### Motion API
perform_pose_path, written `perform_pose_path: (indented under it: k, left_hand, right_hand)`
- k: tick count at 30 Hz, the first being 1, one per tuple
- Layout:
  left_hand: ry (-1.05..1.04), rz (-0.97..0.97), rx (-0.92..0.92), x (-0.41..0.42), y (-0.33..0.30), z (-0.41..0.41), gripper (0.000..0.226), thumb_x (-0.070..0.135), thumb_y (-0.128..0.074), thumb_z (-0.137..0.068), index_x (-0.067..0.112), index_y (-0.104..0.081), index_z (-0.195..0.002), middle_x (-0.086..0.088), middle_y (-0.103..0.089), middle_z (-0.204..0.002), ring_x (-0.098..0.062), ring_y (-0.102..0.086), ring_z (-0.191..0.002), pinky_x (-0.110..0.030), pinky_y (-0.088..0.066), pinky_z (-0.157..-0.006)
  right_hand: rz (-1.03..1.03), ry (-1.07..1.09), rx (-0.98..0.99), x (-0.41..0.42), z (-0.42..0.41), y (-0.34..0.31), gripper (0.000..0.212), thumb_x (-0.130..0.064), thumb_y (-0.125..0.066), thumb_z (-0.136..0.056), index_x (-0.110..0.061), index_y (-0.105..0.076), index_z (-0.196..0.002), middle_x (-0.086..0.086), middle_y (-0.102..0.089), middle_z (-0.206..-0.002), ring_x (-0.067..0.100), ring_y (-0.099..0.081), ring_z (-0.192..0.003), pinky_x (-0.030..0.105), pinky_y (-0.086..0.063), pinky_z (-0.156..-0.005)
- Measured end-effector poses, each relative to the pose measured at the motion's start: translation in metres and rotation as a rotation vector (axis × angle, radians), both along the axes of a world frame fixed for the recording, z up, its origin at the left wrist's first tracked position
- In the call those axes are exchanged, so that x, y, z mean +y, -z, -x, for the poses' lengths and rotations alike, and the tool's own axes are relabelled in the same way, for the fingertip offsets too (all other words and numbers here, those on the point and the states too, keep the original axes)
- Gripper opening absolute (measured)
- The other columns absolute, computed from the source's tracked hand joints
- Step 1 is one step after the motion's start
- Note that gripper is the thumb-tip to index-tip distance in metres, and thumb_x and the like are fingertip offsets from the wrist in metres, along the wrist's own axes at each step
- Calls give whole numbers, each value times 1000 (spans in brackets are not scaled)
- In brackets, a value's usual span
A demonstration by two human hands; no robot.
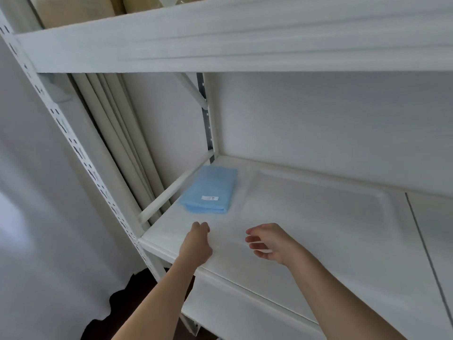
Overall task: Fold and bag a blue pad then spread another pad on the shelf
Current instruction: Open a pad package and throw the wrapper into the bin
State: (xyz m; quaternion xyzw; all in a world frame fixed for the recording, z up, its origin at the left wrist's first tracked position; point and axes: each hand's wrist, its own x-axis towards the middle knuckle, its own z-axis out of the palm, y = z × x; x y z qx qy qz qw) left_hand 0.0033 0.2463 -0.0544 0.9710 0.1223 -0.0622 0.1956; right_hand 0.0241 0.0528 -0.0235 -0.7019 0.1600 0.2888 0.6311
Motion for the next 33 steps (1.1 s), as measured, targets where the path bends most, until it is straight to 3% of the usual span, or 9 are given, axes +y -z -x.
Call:
perform_pose_path:
  k: [4,9,11,15,18,20,22,26,33]
  left_hand:
    - [260,-35,-64,29,4,-16,35,23,-64,-87,23,-50,-119,6,-49,-119,-15,-57,-105,-26,-51,-87]
    - [513,-65,-73,53,-5,-39,29,23,-54,-93,22,-57,-122,7,-56,-122,-13,-54,-112,-22,-42,-97]
    - [511,-33,-115,59,-15,-49,26,22,-56,-91,18,-61,-116,6,-60,-113,-14,-57,-105,-19,-43,-89]
    - [462,133,-314,55,-46,-72,6,13,-59,-82,17,-62,-80,5,-60,-79,-4,-50,-61,-17,-35,-60]
    - [524,236,-379,27,-73,-84,12,11,-60,-82,18,-59,-72,9,-57,-69,1,-49,-56,-8,-34,-55]
    - [594,307,-357,2,-86,-84,8,8,-62,-80,12,-64,-74,8,-56,-66,0,-49,-57,-7,-36,-56]
    - [660,354,-281,-22,-92,-81,9,6,-64,-78,7,-63,-69,5,-57,-64,-4,-50,-58,-16,-42,-61]
    - [643,453,-153,-49,-89,-79,21,10,-71,-77,11,-57,-62,-5,-61,-62,-14,-56,-57,-27,-50,-62]
    - [599,518,-21,-55,-85,-80,22,11,-58,-88,7,-64,-68,-2,-65,-65,-10,-59,-55,-16,-51,-59]
  right_hand:
    - [39,33,39,35,-6,2,9,-14,-59,-88,-11,-63,-95,5,-66,-81,16,-58,-65,25,-46,-62]
    - [68,109,24,53,-15,-4,7,-13,-57,-89,-11,-63,-93,5,-67,-81,15,-58,-64,23,-45,-58]
    - [65,153,22,53,-15,-6,4,-13,-58,-89,-11,-61,-90,5,-66,-79,14,-57,-62,23,-44,-58]
    - [27,232,3,44,-13,-13,4,-12,-60,-88,-12,-58,-85,4,-66,-76,14,-55,-60,23,-44,-59]
    - [-58,310,-72,35,-15,-27,2,-14,-60,-89,-12,-61,-90,4,-66,-77,14,-56,-63,22,-45,-59]
    - [-99,349,-150,28,-16,-37,8,-17,-60,-90,-11,-62,-94,4,-67,-80,14,-57,-66,23,-46,-63]
    - [-122,362,-213,22,-16,-43,12,-21,-58,-92,-11,-63,-96,3,-67,-82,15,-58,-69,25,-47,-68]
    - [-122,381,-258,8,-16,-42,16,-25,-59,-93,-11,-63,-86,2,-63,-78,16,-57,-70,24,-48,-67]
    - [-104,338,-299,1,-18,-39,27,-39,-63,-89,-12,-65,-92,4,-69,-89,16,-61,-77,26,-53,-73]
